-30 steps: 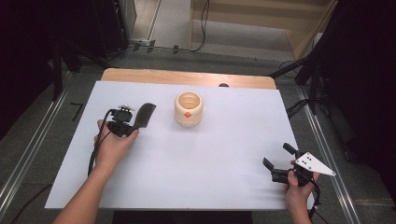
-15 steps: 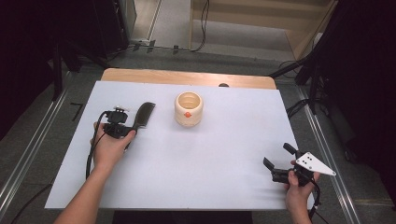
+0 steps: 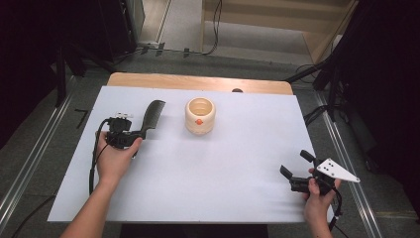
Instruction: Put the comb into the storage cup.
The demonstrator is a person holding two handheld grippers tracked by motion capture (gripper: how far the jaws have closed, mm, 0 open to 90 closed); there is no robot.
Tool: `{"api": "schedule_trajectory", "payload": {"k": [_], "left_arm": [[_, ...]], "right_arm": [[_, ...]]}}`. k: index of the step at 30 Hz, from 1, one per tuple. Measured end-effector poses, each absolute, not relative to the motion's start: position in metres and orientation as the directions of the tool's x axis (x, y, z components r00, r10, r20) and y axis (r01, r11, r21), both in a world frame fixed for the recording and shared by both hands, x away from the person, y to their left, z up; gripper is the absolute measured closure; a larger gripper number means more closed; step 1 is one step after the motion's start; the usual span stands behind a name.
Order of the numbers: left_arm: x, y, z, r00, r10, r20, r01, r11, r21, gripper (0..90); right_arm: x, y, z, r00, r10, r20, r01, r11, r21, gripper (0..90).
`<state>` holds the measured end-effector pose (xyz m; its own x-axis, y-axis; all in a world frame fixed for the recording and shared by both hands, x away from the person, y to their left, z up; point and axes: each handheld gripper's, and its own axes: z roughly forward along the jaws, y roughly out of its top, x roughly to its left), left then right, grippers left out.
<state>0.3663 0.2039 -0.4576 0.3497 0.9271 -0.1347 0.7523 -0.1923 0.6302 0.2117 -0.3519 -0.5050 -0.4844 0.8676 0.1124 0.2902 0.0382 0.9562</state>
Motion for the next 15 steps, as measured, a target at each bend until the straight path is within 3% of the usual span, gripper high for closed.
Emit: {"api": "schedule_trajectory", "payload": {"k": [15], "left_arm": [[0.345,0.203,-0.451,0.388,0.91,-0.149,0.658,-0.16,0.735,72.8]], "right_arm": [[0.228,-0.321,-0.47,-0.559,0.822,0.112,0.282,0.061,0.958,0.0]]}}
